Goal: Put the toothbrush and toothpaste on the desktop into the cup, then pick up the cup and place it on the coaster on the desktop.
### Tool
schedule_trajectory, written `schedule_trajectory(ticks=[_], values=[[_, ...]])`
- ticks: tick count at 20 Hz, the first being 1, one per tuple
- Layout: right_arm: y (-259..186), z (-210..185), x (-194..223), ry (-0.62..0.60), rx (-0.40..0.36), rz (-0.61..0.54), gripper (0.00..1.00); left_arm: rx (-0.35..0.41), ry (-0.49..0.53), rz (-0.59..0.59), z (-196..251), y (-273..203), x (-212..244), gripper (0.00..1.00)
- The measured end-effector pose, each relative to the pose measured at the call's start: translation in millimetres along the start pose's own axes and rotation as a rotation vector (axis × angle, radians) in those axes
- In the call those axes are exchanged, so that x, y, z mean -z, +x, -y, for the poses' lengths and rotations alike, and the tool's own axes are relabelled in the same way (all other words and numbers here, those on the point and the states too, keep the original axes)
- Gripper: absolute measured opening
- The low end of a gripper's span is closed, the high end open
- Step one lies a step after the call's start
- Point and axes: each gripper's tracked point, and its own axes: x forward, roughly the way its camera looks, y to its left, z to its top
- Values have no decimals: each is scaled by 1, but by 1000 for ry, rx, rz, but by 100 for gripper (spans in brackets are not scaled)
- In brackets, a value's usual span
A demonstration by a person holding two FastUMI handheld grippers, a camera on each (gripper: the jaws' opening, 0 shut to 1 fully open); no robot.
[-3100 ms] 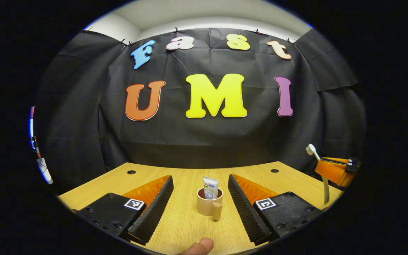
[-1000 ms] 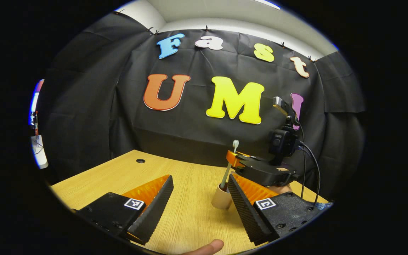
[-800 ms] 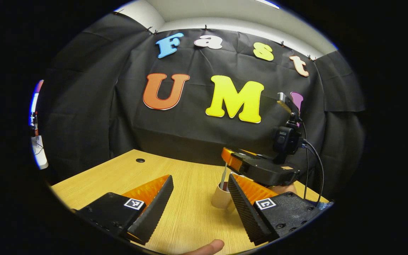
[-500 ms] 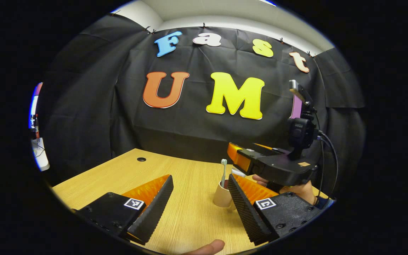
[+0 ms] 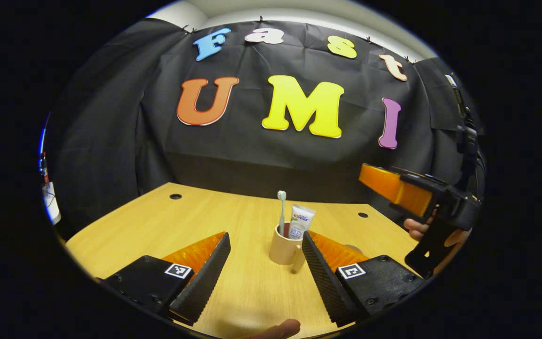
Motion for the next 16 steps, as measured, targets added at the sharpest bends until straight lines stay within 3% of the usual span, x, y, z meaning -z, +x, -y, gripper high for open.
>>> schedule_trajectory(ticks=[7, 12, 13, 15, 16], values=[[-84, 83, 12, 8, 84, 4, 96, 20, 79, -181, 25, 30, 17, 97], [-111, 109, 37, 35, 89, -35, 98, -23, 109, -339, 32, 45, 1, 97], [-115, 115, 44, 36, 93, -45, 92, -33, 127, -371, 37, 48, -1, 97], [-126, 125, 54, 28, 97, -57, 98, -20, 158, -440, 47, 61, 3, 97], [-133, 132, 58, 28, 102, -62, 95, -36, 160, -487, 45, 67, 7, 97]])
